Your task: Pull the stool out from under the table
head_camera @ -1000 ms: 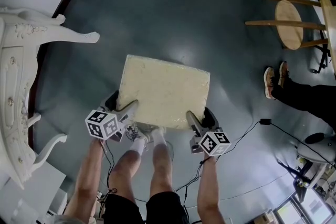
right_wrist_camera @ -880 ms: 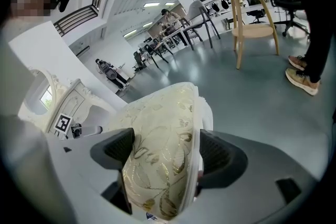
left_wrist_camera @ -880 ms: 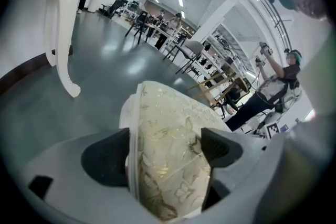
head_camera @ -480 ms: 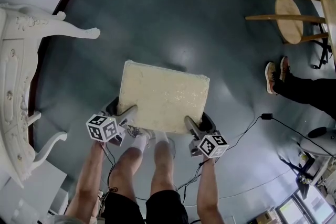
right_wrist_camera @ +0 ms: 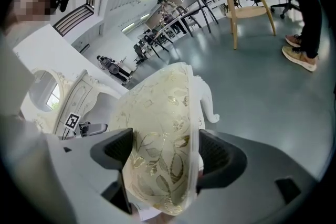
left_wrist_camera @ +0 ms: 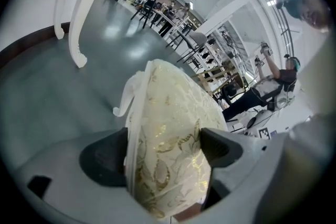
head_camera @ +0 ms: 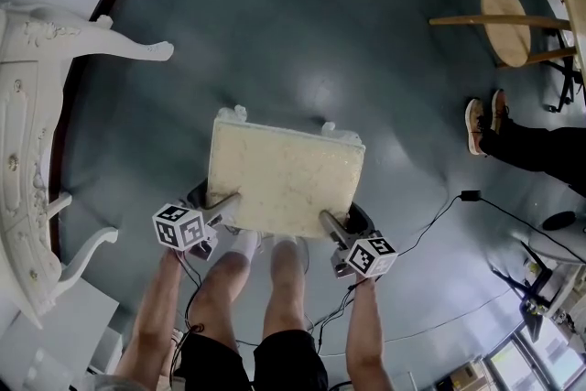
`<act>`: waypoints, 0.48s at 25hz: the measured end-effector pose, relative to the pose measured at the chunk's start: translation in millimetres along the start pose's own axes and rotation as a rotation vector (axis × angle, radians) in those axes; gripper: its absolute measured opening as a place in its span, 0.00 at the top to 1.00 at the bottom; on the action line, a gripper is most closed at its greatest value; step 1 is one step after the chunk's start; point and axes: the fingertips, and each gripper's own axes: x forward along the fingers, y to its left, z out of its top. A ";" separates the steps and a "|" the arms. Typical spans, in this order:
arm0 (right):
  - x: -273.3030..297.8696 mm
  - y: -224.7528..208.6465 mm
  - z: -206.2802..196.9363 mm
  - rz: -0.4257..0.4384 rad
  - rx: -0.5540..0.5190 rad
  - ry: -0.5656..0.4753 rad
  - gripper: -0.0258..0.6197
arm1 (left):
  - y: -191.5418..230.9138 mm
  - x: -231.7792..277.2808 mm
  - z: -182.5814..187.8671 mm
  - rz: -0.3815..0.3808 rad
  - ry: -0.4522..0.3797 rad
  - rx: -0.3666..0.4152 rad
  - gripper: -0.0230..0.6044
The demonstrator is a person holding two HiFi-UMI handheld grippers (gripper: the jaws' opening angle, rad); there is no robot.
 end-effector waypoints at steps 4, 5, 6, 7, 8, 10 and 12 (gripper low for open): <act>0.9 -1.5 -1.7 0.001 0.000 -0.016 0.33 | 2.1 1.9 -0.9 -0.014 -0.008 0.001 0.28; 1.5 -1.6 -1.4 -0.001 -0.001 -0.019 0.33 | 2.1 2.3 -0.4 -0.013 -0.010 0.002 0.28; 1.8 -1.4 -1.6 -0.005 -0.004 -0.019 0.33 | 2.1 2.2 -0.7 -0.010 -0.009 0.001 0.28; 1.8 -1.0 -2.1 -0.011 -0.008 -0.013 0.33 | 2.0 1.9 -1.6 -0.004 -0.004 0.000 0.28; 1.7 -0.5 -2.6 -0.018 -0.013 -0.002 0.33 | 1.7 1.7 -2.4 0.004 0.003 -0.001 0.28; 1.0 0.2 -2.8 -0.036 -0.025 0.033 0.33 | 0.6 0.2 -2.6 0.025 0.019 0.010 0.28; -1.4 0.4 -1.6 -0.064 -0.044 0.068 0.33 | -2.3 -4.4 1.3 0.050 0.019 0.047 0.28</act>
